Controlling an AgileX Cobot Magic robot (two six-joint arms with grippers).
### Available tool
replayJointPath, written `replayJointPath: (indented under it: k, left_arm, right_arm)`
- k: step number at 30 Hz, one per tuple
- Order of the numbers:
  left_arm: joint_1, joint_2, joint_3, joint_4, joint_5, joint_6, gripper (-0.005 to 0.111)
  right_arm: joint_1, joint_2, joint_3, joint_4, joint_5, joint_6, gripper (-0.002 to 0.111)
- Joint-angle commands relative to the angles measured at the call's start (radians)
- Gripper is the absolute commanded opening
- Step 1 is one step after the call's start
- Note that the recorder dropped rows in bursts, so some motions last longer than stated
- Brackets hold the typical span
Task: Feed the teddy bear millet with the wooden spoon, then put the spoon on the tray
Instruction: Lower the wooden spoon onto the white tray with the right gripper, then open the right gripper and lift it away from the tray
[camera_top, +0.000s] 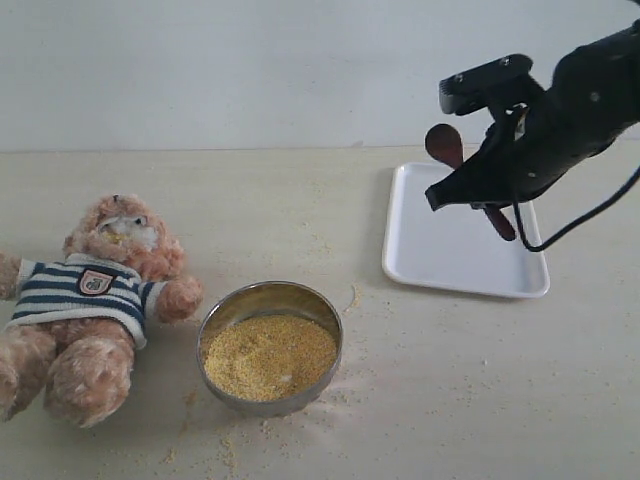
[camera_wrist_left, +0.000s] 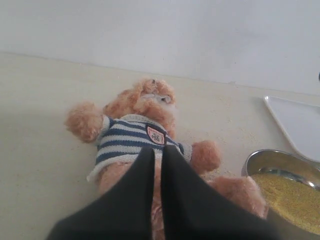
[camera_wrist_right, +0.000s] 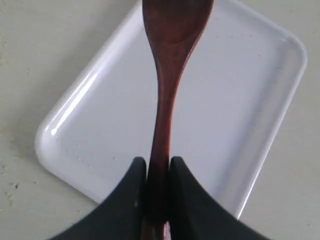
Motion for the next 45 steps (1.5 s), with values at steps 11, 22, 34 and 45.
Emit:
replayJointPath:
  k: [11,22,34,45]
  left_arm:
    - [-0.003,-0.003,0.004,-0.007,-0.001,-0.018,0.005]
    - [-0.003,-0.003,0.004,-0.007,-0.001,-0.016,0.005]
    - [-0.003,-0.003,0.004,-0.007,-0.001,-0.016,0.005]
    - [-0.003,-0.003,0.004,-0.007,-0.001,-0.016,0.005]
  right_arm:
    - [-0.012,0.303,-0.284,0.019,0.177,-0.012,0.0]
    - [-0.012,0.34,-0.289,-0.011,0.145,-0.012,0.0]
    - [-0.012,0.367,-0.289,-0.002,0.14,0.011,0.0]
    - [-0.012,0.367,-0.289,-0.005,0.24,0.021,0.038]
